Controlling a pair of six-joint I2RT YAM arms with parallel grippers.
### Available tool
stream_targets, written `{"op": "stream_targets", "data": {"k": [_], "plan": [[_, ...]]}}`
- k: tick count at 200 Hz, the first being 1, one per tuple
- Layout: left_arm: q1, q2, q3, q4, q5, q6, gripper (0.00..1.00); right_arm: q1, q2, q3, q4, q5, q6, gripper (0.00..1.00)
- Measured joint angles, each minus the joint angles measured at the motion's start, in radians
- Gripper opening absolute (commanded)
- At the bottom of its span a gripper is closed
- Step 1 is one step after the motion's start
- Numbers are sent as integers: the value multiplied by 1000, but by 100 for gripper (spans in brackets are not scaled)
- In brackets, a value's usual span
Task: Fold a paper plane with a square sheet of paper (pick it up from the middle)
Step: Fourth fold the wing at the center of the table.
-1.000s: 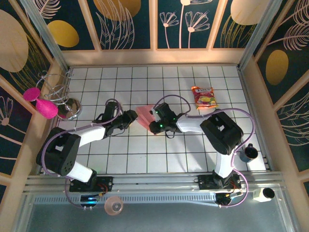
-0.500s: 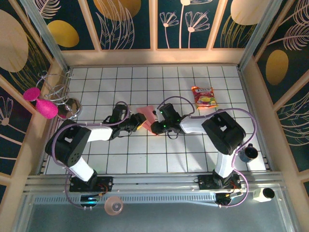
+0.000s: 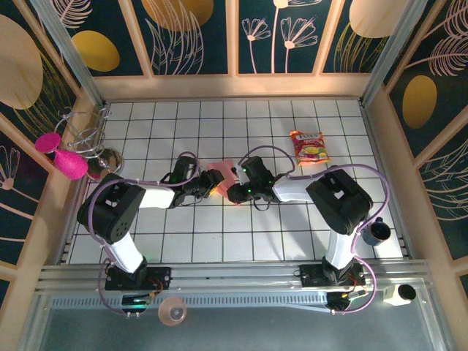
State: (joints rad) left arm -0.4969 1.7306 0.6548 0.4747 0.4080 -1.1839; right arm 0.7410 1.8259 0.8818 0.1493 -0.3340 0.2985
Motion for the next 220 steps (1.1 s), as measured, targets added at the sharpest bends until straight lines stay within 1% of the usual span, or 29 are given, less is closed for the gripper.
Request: {"op": "stream_targets", "data": {"k": [24, 46, 81, 104, 120, 159, 220], "plan": [[0, 0, 0, 0, 0, -4, 50, 9, 0, 14, -19, 34, 8, 24], [0, 1, -2, 1, 1, -11, 50, 28, 0, 33, -50, 93, 23, 23], [0, 13, -2, 8, 3, -15, 50, 55, 0, 63, -103, 194, 33, 16], [0, 13, -2, 12, 3, -17, 50, 60, 0, 64, -106, 230, 40, 13], [0, 13, -2, 12, 0, -18, 50, 60, 0, 55, -95, 240, 41, 11], [4, 0, 14, -19, -1, -14, 50, 60, -35, -14, -29, 240, 2, 11], [19, -26, 158, -209, -32, 39, 51, 60, -92, -86, 43, 239, -90, 11]]}}
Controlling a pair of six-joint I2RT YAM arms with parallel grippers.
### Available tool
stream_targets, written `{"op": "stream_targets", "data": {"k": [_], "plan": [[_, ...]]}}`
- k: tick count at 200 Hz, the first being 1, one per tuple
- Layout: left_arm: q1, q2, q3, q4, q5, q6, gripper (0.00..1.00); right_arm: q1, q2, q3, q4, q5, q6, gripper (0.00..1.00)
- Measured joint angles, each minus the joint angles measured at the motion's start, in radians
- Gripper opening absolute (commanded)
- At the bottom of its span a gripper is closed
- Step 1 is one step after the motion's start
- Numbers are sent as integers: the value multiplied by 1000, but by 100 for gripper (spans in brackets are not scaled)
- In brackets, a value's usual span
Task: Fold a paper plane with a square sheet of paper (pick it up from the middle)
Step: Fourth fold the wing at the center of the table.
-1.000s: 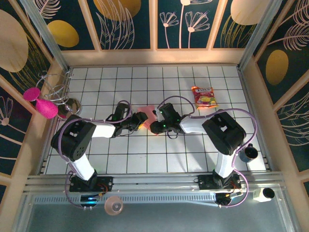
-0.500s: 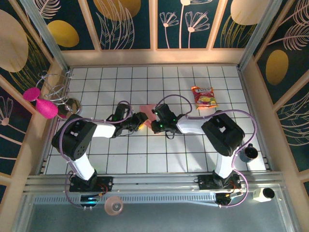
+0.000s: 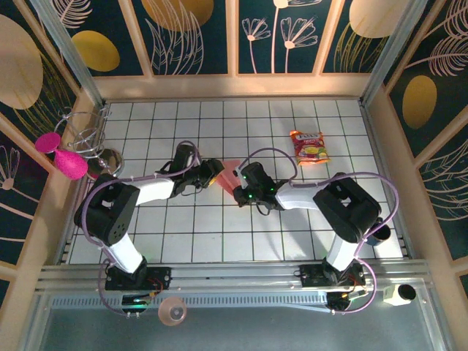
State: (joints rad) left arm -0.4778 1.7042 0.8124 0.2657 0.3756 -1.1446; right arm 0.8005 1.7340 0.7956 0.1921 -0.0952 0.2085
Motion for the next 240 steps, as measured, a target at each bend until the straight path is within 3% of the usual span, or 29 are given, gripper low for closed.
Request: {"op": "stream_targets", "data": {"k": [81, 194, 240], "plan": [[0, 31, 164, -278, -72, 68, 46, 16, 0, -6, 45, 21, -77, 11], [0, 117, 220, -332, -66, 71, 35, 35, 4, -6, 75, 72, -185, 14], [0, 134, 232, -343, -60, 71, 20, 42, 18, -6, 75, 80, -214, 16]]}}
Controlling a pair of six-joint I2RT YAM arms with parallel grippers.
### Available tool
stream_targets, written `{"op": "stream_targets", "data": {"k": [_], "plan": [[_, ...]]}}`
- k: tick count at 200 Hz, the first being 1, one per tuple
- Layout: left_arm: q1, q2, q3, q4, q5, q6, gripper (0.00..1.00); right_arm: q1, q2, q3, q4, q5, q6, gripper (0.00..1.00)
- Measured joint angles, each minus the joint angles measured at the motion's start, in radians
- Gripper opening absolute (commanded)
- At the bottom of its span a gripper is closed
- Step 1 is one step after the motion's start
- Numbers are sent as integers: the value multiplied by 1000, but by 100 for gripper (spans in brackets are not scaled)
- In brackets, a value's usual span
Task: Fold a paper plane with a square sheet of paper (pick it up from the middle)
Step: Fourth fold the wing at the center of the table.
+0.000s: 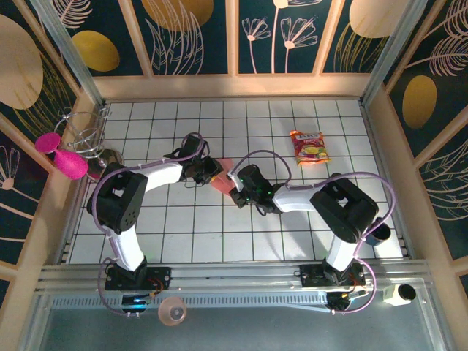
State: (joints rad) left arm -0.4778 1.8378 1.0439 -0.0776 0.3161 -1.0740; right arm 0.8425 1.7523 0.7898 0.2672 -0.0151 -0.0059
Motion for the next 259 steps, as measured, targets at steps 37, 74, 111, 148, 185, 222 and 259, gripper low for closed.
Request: {"op": "stream_targets", "data": {"k": [37, 74, 111, 148, 185, 222, 259], "plan": [[0, 3, 0, -5, 3, 1, 7, 3, 2, 0, -1, 2, -3, 29], [0, -6, -10, 13, 5, -32, 2, 7, 1, 20, -34, 31, 84, 36], [0, -26, -39, 57, 14, -82, 1, 48, 0, 50, -67, 102, 183, 37], [0, -26, -43, 76, 16, -103, 0, 68, 30, 103, -102, 176, 235, 37], [0, -26, -43, 77, 16, -110, 0, 74, 50, 109, -126, 226, 260, 32], [0, -26, -43, 78, 16, -113, 1, 88, 59, 109, -138, 253, 274, 26], [0, -26, -44, 78, 15, -114, 1, 95, 62, 115, -147, 269, 275, 28]]}}
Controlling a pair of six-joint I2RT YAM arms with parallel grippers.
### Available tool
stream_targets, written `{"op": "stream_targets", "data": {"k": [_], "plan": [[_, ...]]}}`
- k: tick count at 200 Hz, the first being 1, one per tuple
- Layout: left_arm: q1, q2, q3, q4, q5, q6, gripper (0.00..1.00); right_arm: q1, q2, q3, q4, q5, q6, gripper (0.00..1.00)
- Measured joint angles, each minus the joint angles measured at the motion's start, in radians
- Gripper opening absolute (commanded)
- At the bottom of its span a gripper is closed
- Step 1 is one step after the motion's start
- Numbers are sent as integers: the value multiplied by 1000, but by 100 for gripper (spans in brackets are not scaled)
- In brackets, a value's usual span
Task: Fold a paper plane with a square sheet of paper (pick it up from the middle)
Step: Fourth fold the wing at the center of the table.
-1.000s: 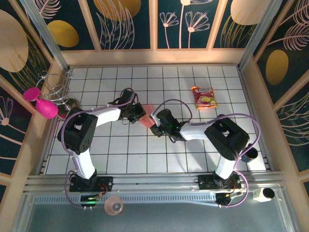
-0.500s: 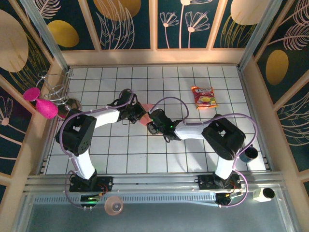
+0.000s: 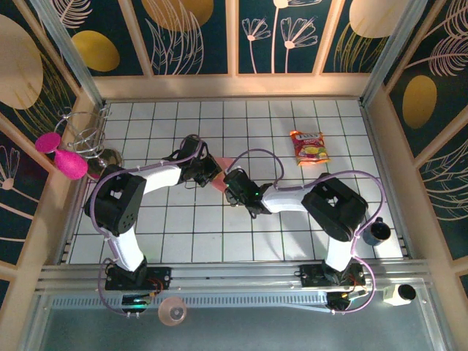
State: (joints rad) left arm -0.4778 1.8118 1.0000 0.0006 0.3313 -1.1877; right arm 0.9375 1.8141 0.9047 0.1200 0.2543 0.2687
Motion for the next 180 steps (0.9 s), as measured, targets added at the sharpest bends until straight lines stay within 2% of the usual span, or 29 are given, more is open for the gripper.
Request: {"op": "stream_targets", "data": {"k": [45, 100, 115, 145, 180], "plan": [[0, 0, 0, 0, 0, 0, 1, 6, 1, 23, -20, 19, 0, 28], [0, 0, 0, 3, 0, -2, 2, 10, 1, 24, -20, 18, 4, 14], [0, 0, 0, 3, 0, -3, 9, 10, 1, 24, -20, 18, 3, 10], [1, -6, 0, 2, -8, -3, 31, 11, 1, 18, -11, 13, 0, 6], [32, -41, 0, -5, -34, 7, 47, 11, -3, -28, 35, -21, -1, 4]]}}
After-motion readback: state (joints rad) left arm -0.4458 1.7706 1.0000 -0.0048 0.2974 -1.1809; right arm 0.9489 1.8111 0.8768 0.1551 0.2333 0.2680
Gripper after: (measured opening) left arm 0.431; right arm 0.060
